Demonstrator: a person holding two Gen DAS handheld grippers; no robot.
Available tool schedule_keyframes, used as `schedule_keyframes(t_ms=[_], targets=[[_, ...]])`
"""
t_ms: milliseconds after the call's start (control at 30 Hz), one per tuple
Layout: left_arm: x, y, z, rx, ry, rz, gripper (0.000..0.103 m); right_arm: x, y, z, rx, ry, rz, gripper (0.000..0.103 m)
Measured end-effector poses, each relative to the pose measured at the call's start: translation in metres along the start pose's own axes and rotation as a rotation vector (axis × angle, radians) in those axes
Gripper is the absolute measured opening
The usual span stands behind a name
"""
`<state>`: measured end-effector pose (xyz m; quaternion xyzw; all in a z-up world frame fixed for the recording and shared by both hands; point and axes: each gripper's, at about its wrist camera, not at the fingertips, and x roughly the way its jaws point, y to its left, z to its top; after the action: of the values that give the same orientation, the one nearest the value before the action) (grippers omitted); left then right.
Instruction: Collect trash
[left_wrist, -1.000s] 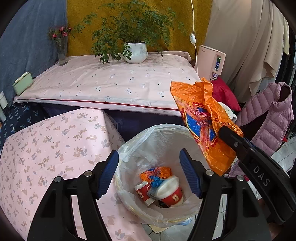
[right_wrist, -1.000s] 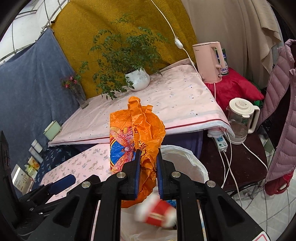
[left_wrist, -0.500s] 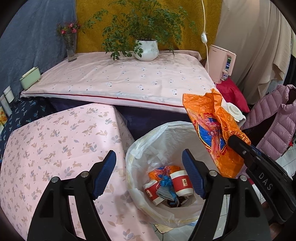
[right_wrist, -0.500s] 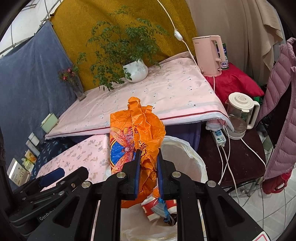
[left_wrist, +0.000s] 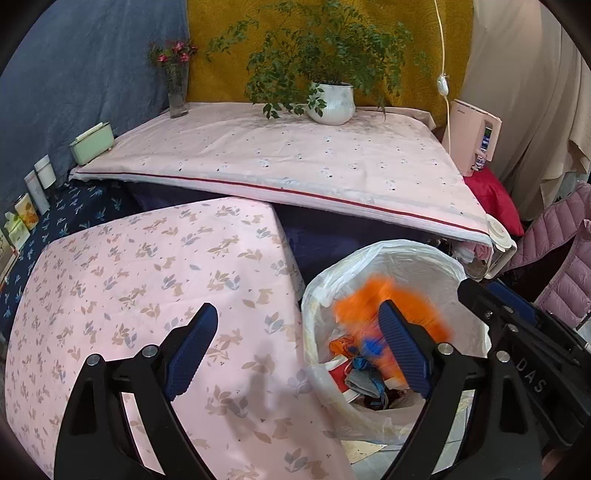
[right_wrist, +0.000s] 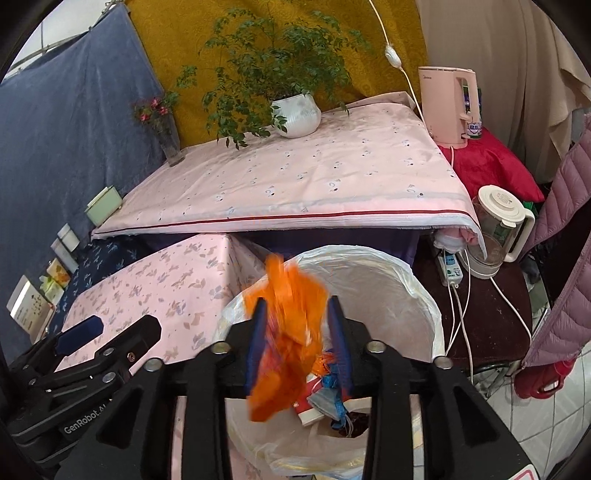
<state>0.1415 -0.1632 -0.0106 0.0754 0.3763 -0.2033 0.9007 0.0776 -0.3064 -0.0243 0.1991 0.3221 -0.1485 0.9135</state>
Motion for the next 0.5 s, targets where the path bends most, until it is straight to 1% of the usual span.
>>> schedule_keyframes(t_ms=[200,267,333,500], targets=[[-0.004,0.013,-0.006,-0.018,0.006,0.025,0.084,-0.002,0.010,-0.005,-0.049,0.032,0.002,0.040],[-0.005,0.017,-0.009,-0.023,0.010,0.037,0.084,-0.005,0.014,-0.007,-0.084,0.039,-0.017,0.043],[-0.008,0.020,-0.012,-0.026,0.012,0.050,0.085,-0.008,0.016,-0.011,-0.114,0.043,-0.032,0.053],[-0.015,0.024,-0.021,-0.032,0.023,0.057,0.087,-0.018,0.020,-0.018,-0.138,0.047,-0.058,0.068]])
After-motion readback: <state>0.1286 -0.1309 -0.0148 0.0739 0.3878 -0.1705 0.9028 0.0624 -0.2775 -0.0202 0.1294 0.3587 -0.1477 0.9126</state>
